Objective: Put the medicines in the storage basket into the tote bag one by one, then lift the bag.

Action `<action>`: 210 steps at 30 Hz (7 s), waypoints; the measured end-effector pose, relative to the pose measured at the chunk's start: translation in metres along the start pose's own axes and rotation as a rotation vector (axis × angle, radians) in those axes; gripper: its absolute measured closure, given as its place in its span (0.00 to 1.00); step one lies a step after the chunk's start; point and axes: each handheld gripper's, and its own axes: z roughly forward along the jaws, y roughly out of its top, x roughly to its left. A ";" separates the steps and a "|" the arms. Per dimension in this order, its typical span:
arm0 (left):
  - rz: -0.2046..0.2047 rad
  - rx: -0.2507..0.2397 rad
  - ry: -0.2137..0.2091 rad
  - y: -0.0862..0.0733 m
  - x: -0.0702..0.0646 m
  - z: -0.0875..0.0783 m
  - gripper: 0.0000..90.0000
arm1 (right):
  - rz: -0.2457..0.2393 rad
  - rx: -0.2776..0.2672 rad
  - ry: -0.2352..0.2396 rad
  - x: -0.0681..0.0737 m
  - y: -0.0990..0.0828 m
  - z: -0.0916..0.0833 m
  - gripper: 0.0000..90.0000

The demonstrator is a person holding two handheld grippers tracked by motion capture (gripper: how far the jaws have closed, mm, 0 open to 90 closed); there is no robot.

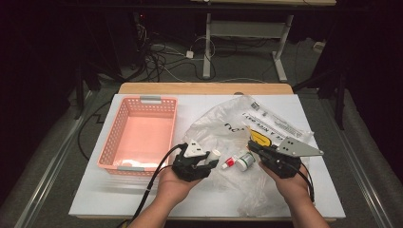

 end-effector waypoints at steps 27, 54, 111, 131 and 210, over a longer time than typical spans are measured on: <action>0.014 0.014 0.076 0.020 0.004 0.076 0.64 | 0.008 -0.022 0.007 -0.002 0.003 0.001 1.00; 0.032 -0.005 0.079 0.015 0.002 0.089 0.51 | 0.026 -0.006 0.009 -0.006 -0.002 0.002 1.00; 0.002 -0.034 -0.034 -0.038 -0.017 0.034 0.98 | 0.015 0.021 0.006 -0.005 -0.007 0.002 1.00; 0.036 -0.241 -0.008 -0.018 -0.007 -0.005 0.98 | 0.022 -0.002 -0.005 -0.006 -0.004 0.006 1.00; -0.060 -0.312 0.029 0.062 0.038 -0.039 0.98 | 0.030 -0.127 -0.090 -0.027 0.067 0.035 1.00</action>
